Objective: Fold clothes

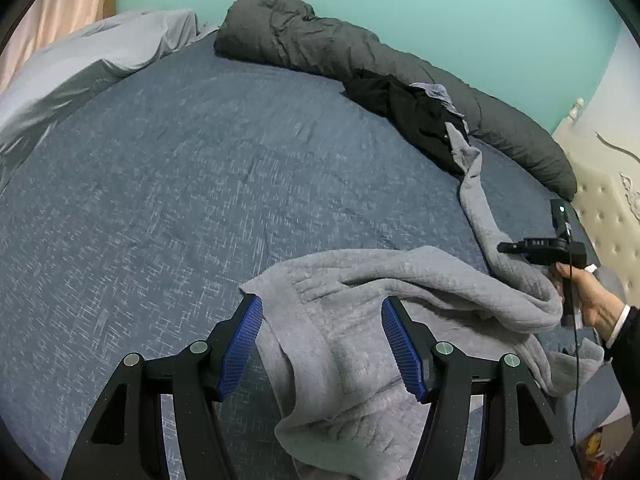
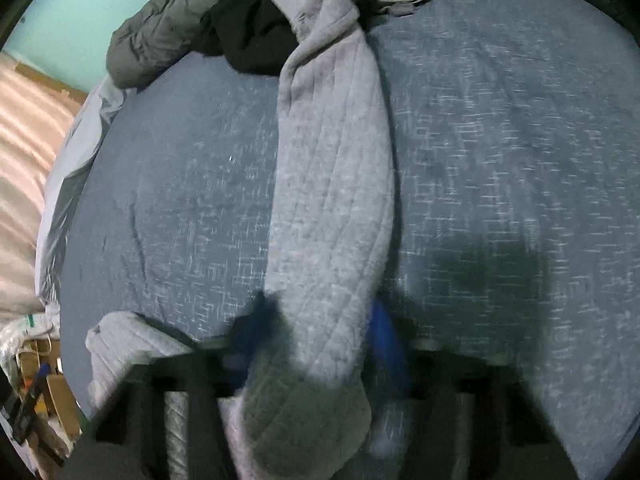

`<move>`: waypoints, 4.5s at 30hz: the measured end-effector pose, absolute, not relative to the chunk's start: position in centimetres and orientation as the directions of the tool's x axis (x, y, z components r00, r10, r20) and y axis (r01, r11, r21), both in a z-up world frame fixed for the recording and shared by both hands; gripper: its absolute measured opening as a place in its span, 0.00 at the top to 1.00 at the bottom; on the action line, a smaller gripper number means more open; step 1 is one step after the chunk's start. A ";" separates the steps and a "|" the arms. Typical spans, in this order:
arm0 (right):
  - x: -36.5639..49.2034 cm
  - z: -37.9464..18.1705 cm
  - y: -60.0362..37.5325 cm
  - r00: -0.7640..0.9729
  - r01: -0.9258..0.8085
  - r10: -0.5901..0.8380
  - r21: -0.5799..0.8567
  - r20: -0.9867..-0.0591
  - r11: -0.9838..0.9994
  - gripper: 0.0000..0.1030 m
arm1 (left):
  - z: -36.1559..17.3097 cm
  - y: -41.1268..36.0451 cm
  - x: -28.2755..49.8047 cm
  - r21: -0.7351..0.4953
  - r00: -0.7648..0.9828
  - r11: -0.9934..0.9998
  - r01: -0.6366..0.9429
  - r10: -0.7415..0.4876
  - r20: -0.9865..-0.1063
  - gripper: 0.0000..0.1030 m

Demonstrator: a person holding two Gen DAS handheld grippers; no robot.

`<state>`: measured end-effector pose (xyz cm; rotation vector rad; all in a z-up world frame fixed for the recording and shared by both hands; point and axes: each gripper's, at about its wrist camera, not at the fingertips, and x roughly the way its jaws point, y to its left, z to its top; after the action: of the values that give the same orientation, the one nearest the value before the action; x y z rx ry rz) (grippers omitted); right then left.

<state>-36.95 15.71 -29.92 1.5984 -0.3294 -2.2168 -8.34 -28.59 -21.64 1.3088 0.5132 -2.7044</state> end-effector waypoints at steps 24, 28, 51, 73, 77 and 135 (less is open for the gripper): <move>-20.3 -20.4 32.2 -0.406 0.166 -0.425 0.392 -0.809 -0.905 0.89 | -17.8 -23.6 -6.6 -0.262 -0.656 -0.954 0.149 0.102 -0.748 0.36; -20.1 -22.6 34.0 -0.381 0.093 -0.372 0.365 -0.846 -0.926 0.80 | -17.9 -23.2 -6.6 -0.259 -0.652 -0.955 0.146 0.104 -0.751 0.36; -33.3 -33.1 29.2 -0.229 0.040 -0.311 0.310 -0.923 -0.950 0.47 | -21.4 -25.0 -7.7 -0.220 -0.590 -0.952 0.213 0.054 -0.806 0.36; -28.5 -22.3 37.2 -0.526 0.048 -0.307 0.333 -0.793 -0.942 0.95 | -19.5 -21.8 -8.8 -0.248 -0.617 -0.956 0.153 0.103 -0.780 0.36; -26.9 -20.4 40.2 -0.569 0.006 -0.293 0.352 -0.768 -0.936 0.95 | -19.2 -21.2 -8.7 -0.260 -0.620 -0.955 0.141 0.120 -0.776 0.36; -20.0 -25.2 35.9 -0.532 0.065 -0.384 0.415 -0.755 -0.907 0.51 | -31.1 -31.8 -15.3 -0.287 -0.482 -0.899 0.332 0.100 -0.870 0.88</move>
<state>-19.95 35.92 -25.24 1.3533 -0.4962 -2.4927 -15.31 -31.78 -31.05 1.5170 0.6446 -2.5091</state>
